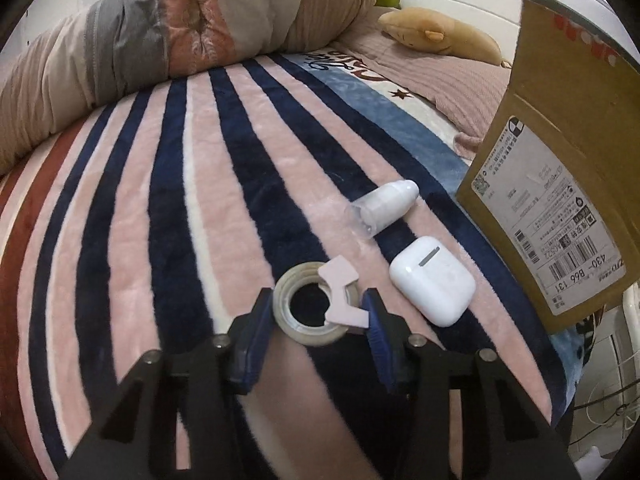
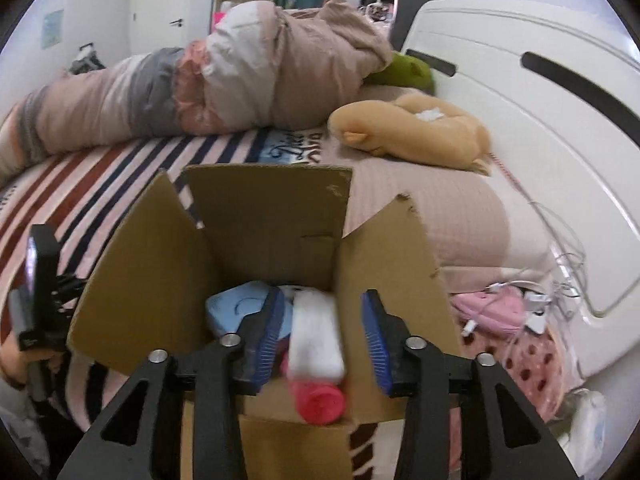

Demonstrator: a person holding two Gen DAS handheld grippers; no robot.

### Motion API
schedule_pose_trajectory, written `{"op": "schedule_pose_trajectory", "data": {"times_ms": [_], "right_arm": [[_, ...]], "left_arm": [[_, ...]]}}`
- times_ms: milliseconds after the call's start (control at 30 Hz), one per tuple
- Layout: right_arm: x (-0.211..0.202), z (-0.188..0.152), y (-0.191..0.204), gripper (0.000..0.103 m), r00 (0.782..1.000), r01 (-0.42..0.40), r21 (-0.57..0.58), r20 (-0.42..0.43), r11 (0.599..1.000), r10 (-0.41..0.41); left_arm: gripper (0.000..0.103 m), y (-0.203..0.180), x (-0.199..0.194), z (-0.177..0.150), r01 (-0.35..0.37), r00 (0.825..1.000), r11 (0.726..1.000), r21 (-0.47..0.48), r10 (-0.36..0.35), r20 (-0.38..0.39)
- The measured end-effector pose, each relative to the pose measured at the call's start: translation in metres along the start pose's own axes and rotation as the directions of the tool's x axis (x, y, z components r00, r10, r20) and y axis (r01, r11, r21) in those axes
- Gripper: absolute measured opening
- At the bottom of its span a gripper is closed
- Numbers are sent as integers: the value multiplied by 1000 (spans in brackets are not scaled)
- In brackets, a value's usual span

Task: Organize rigid objects
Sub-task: 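Carry the white case into the box with the right gripper while the left carries the tape roll there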

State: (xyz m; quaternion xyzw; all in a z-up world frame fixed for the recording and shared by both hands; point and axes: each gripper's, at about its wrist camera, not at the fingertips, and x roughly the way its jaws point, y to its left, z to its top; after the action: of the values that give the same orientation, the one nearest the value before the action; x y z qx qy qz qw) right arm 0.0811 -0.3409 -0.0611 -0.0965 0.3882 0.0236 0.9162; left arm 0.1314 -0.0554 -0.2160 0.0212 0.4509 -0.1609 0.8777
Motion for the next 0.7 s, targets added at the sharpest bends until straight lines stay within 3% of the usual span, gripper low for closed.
{"op": "schedule_pose_trajectory", "data": {"times_ms": [100, 233, 333, 400, 500, 600, 700], "right_arm": [[-14, 0, 4, 45, 997, -65, 13, 40, 998, 65], [-43, 2, 31, 45, 968, -199, -62, 145, 978, 206], [-67, -2, 67, 45, 912, -337, -159, 191, 928, 363], [-75, -8, 93, 45, 860, -446, -187, 183, 876, 477], [-71, -19, 124, 45, 819, -528, -165, 159, 833, 551], [-48, -41, 152, 45, 813, -555, -117, 131, 824, 567], [-15, -67, 178, 45, 870, -464, -108, 130, 879, 475]], "left_arm": [[41, 8, -13, 1, -11, 1000, 1000, -10, 11, 19], [41, 19, -59, 14, -29, 996, 1000, -3, 29, 90], [41, 20, -98, 34, -51, 991, 998, 31, 47, 129], [41, 16, -133, 56, -14, 987, 998, 60, 4, 164], [41, -5, -171, 83, 19, 976, 992, 125, -45, 212], [41, -44, -199, 106, 90, 964, 967, 240, -145, 222], [41, -82, -203, 122, 190, 951, 928, 319, -255, 176]]}}
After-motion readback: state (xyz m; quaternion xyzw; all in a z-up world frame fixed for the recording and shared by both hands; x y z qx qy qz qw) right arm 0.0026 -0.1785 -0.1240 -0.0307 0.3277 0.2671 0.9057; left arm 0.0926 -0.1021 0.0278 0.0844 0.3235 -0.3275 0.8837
